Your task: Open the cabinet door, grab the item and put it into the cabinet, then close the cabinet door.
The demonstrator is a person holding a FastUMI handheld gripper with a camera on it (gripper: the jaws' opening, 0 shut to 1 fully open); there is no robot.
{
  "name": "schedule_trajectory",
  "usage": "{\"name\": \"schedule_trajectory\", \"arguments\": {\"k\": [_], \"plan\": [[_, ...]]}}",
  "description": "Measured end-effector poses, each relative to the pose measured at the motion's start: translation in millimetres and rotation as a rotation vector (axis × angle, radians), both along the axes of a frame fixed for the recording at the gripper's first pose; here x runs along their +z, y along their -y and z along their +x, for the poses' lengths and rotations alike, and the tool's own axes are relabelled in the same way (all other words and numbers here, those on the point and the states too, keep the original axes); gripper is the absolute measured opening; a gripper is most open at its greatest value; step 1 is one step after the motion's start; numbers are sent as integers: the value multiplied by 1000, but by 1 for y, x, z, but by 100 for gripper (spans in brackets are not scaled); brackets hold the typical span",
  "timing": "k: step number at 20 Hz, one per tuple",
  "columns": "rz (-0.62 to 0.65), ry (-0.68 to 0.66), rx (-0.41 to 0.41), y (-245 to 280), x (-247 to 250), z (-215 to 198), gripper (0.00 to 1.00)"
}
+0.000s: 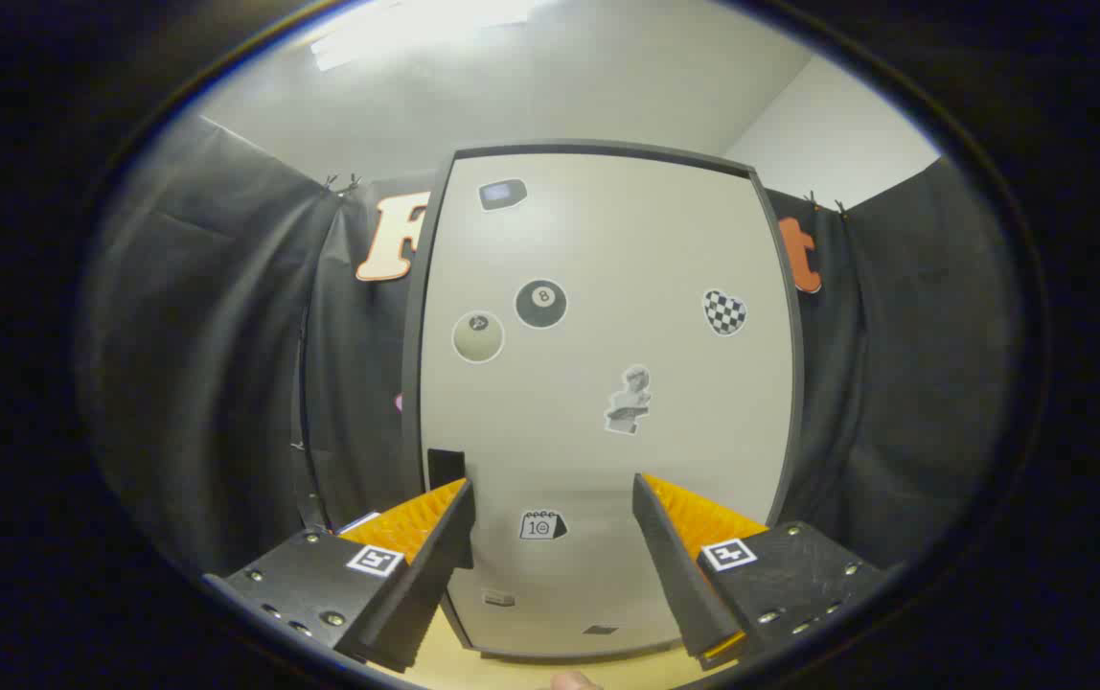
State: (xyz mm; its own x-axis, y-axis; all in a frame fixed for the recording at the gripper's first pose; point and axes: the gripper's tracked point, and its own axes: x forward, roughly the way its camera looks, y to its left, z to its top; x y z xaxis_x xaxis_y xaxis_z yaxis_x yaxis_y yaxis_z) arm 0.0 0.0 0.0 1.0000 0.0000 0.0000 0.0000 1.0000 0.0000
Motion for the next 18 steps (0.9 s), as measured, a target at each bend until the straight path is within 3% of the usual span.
{"name": "schedule_trajectory", "arguments": {"k": [18], "plan": [[2,-21,84,-38,-10,0,97]]}}
